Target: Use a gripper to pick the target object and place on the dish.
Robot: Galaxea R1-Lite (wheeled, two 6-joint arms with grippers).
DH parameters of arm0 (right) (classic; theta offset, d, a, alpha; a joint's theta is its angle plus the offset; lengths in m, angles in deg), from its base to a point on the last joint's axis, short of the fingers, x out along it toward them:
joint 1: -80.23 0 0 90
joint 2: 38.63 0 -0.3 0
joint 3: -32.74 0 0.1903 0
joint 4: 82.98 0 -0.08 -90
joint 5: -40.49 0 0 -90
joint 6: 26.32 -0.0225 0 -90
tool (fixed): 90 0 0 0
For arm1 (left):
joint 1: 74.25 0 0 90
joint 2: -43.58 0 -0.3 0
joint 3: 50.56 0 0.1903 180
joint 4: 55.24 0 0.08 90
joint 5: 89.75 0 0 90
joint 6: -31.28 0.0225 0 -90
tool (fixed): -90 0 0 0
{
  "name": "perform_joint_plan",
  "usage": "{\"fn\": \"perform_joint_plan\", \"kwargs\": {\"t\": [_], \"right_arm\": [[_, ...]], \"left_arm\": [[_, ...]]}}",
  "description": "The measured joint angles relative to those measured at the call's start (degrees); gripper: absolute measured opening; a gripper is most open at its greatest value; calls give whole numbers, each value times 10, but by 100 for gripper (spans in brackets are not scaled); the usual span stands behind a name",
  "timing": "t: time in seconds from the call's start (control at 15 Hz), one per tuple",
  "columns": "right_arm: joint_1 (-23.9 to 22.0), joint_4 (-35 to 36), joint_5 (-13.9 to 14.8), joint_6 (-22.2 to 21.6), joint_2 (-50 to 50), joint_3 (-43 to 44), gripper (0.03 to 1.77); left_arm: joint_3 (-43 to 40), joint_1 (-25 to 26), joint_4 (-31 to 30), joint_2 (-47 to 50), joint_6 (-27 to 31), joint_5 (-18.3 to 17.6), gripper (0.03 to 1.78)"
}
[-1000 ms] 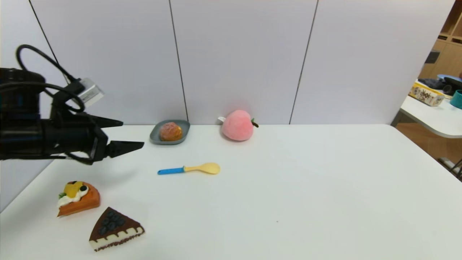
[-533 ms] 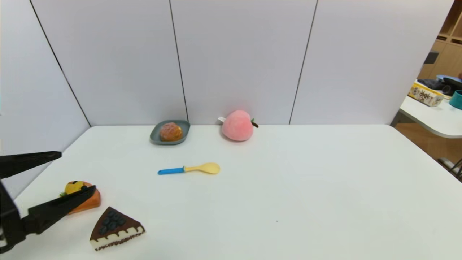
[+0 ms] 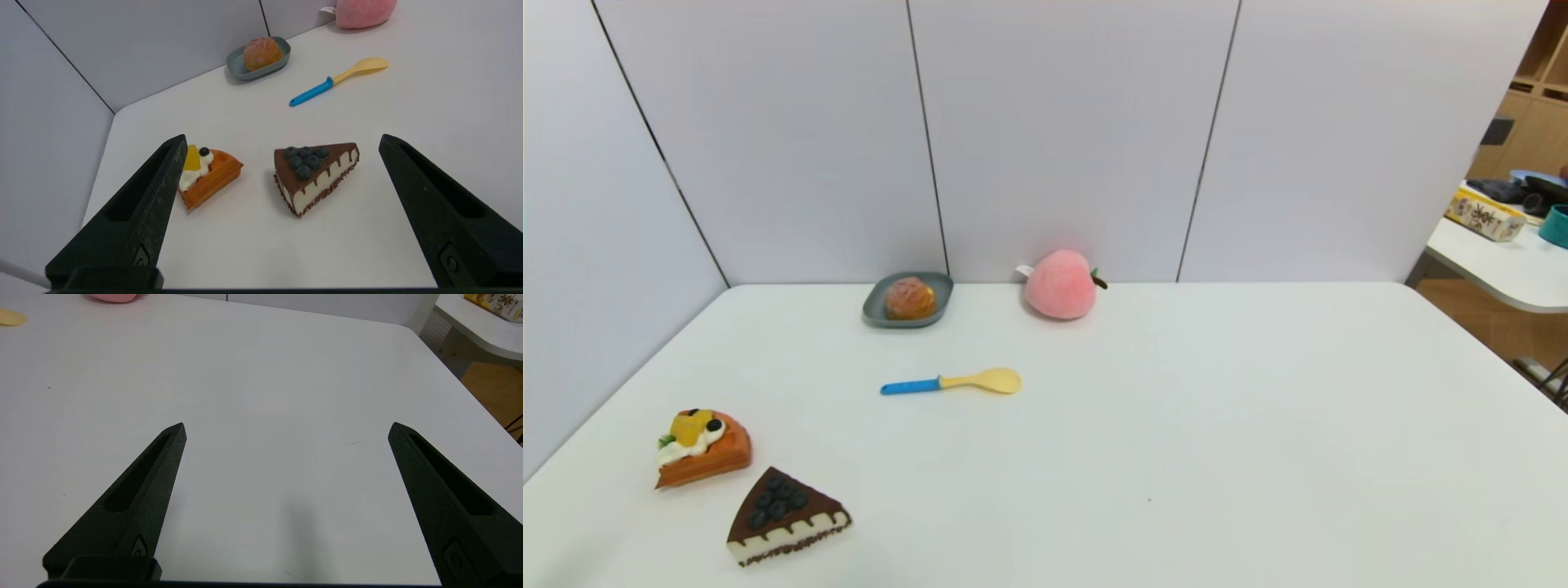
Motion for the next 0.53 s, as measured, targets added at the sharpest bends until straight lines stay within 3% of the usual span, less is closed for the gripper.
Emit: {"fn": "perform_joint_plan", "kwargs": {"t": [0.4,0.53], "right_arm": [[0,0,0,0,0,0,171],[0,0,0,0,0,0,171]], "left_arm": [[-122,-21,17,142,-32,124,169],[-130,-21,39,156,-49,131,169]]}}
